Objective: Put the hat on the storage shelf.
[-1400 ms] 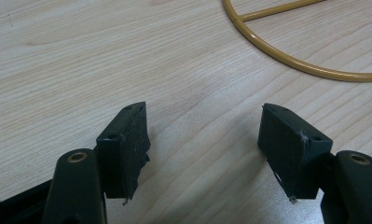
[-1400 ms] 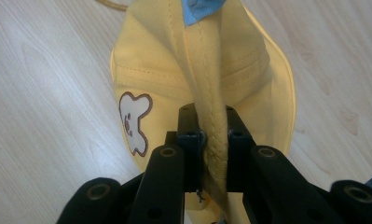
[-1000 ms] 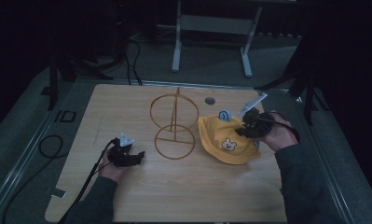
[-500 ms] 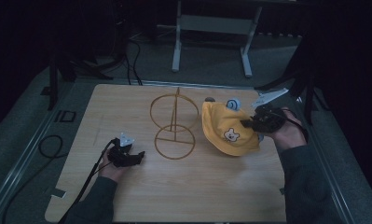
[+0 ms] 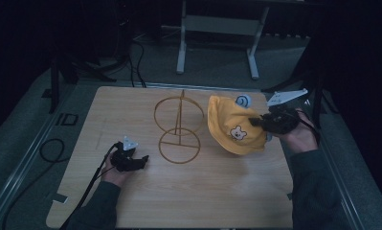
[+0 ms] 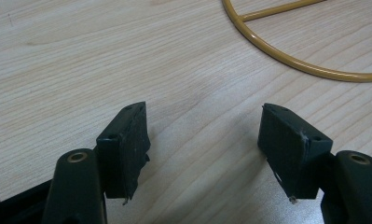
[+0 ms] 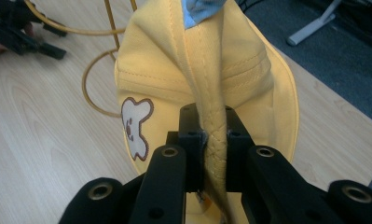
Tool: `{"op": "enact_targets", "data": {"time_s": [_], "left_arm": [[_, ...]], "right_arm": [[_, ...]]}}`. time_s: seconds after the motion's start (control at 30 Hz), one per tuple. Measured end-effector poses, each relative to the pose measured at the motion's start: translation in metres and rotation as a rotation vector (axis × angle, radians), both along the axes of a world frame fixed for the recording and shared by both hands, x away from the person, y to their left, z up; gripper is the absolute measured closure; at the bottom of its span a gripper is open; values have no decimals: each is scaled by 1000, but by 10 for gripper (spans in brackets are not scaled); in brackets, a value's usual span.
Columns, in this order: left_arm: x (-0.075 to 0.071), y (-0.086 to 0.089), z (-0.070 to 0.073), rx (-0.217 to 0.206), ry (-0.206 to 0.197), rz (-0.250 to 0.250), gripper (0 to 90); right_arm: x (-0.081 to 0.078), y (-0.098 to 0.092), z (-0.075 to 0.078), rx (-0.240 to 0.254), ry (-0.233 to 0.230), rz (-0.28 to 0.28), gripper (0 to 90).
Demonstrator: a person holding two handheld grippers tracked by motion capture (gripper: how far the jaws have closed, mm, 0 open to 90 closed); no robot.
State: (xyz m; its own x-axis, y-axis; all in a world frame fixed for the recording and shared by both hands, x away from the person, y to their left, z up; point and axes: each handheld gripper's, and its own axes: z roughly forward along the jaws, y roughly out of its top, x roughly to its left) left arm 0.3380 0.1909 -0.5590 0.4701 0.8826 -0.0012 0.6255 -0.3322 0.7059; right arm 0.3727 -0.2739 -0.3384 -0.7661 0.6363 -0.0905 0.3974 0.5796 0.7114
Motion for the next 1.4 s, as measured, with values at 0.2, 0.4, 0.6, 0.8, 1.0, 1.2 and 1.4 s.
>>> {"op": "enact_targets", "data": {"time_s": [0.2, 0.4, 0.6, 0.8, 1.0, 1.2, 1.4], "left_arm": [[0, 0, 0, -1, 0, 0, 337], [0, 0, 0, -1, 0, 0, 337], [0, 0, 0, 0, 0, 0, 337], [0, 0, 0, 0, 0, 0, 337], [0, 0, 0, 0, 0, 0, 337], [0, 0, 0, 0, 0, -1, 337], [0, 0, 0, 0, 0, -1, 337]], "right_arm": [[-1, 0, 7, 40, -14, 15, 824], [-5, 3, 16, 58, -35, 38, 824], [-6, 4, 23, 82, -49, 46, 825], [-6, 6, 27, 94, -59, 53, 825], [-6, 11, 32, 108, -68, 64, 825], [-2, 17, 34, 128, -71, 74, 825], [-2, 23, 38, 137, -82, 85, 825]]}}
